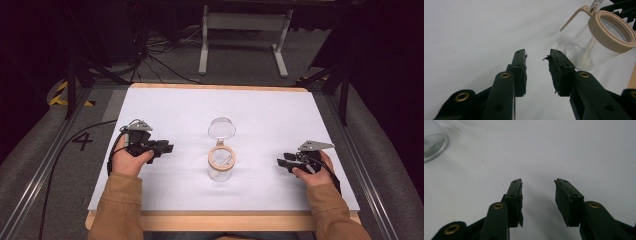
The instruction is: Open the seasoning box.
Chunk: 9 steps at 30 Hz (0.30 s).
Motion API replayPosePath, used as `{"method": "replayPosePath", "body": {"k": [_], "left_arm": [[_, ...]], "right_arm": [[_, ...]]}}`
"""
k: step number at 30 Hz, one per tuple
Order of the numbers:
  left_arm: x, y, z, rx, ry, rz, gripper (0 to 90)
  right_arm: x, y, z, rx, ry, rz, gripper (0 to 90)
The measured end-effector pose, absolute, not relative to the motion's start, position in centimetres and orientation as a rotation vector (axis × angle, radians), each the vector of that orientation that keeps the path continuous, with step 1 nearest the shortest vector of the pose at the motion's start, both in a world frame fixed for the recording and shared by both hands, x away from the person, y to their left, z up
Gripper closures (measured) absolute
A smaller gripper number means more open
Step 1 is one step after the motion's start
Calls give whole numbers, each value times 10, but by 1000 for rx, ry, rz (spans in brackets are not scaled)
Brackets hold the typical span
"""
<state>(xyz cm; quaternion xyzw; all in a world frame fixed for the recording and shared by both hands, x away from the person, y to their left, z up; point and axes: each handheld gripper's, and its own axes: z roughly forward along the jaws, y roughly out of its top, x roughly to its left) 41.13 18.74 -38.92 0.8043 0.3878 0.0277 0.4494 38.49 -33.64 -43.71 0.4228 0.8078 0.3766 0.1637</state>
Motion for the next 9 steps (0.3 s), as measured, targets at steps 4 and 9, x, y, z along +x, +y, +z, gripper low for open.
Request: {"method": "replayPosePath", "body": {"k": [4,9], "left_arm": [[413,186,-390,1991,958,67,649],[411,187,-392,2007,960,78,621]], "right_arm": [[382,-336,-439,1205,2284,1062,542],[384,-337,-439,1203,2252,1067,509]]}}
